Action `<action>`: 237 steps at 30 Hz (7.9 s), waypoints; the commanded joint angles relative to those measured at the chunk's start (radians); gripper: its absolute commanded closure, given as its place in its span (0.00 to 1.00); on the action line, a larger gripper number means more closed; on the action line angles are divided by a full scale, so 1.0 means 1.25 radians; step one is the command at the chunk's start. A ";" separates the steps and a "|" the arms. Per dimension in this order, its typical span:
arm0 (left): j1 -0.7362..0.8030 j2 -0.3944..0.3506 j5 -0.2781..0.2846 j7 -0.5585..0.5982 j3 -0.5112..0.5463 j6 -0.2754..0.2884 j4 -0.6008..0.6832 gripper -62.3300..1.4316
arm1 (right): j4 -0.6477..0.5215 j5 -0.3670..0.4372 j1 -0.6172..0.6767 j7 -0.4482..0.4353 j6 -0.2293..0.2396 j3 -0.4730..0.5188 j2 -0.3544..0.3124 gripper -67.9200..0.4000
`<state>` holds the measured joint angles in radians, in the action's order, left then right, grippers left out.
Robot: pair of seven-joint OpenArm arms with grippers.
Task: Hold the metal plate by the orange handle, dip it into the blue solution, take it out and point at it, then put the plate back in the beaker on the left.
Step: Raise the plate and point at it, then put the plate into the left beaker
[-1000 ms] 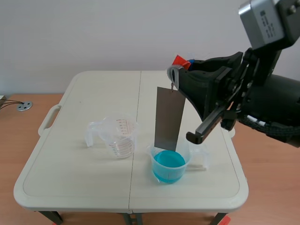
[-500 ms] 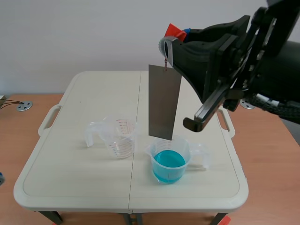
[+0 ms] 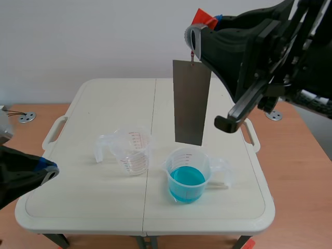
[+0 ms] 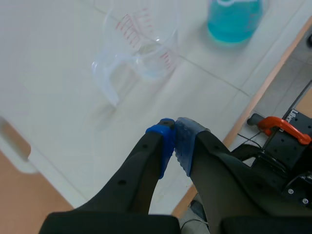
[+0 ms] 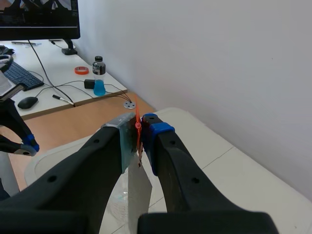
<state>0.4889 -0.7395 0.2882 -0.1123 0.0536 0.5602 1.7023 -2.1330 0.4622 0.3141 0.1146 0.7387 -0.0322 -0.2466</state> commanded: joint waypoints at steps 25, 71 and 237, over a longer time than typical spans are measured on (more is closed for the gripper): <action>-0.399 0.135 0.008 -0.189 -0.344 0.069 -0.003 0.95 | -0.020 0.018 -0.003 -0.012 0.006 0.001 -0.008 0.97; -0.507 0.196 0.008 -0.185 -0.390 0.040 -0.137 0.95 | -0.020 0.038 -0.003 -0.006 0.006 0.000 -0.009 0.97; 0.459 0.006 -0.016 0.069 0.024 -0.343 -0.243 0.95 | 0.799 0.031 -0.517 0.016 -0.040 -0.384 0.166 0.97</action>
<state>1.0637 -0.7319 0.2623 -0.0326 0.0811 0.1314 1.3853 -1.1263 0.4908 -0.3046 0.1463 0.6884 -0.5125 -0.0441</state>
